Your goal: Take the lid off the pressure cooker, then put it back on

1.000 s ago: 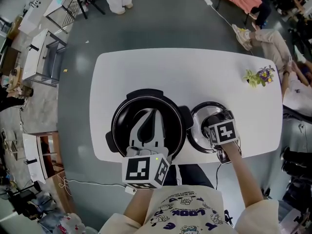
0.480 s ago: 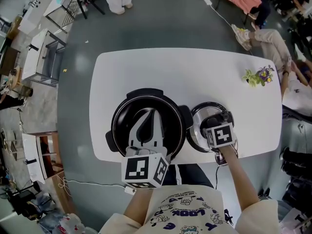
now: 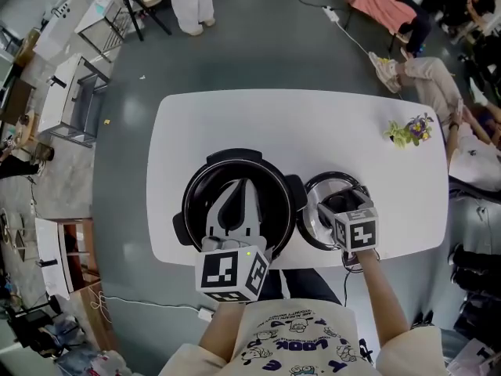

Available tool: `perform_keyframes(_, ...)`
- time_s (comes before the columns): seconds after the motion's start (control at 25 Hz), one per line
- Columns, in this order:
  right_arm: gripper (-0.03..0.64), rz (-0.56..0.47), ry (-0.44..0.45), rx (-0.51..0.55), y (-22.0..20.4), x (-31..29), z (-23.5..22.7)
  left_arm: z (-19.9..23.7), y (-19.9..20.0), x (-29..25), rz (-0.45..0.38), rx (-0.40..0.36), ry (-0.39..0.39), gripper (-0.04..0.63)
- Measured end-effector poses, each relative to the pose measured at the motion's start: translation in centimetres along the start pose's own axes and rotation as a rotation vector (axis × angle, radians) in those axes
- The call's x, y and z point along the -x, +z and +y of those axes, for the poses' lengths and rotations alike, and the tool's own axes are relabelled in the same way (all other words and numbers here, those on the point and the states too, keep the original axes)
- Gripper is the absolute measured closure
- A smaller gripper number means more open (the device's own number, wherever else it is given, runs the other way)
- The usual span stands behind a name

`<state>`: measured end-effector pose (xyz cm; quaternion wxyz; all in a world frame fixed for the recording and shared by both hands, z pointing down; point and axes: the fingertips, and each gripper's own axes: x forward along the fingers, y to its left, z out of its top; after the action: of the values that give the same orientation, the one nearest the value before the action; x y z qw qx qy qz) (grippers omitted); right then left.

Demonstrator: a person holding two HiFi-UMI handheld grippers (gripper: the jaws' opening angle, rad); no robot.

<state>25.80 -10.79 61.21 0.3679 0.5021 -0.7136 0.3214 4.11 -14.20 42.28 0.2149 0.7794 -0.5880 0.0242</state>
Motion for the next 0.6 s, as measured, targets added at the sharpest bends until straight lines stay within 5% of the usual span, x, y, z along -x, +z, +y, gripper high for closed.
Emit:
perform_keyframes(0.24,0.2,-0.246,-0.044,0.024,6.9,5.7,0.2,-0.6,2.3,1.1,-0.054,-0.022,0.0,0.581)
perform_keyframes(0.6,0.396,-0.643,-0.121,0.022,16.1,16.5,1.4,-1.5,7.0,2.9,-0.163,-0.065,0.008,0.581)
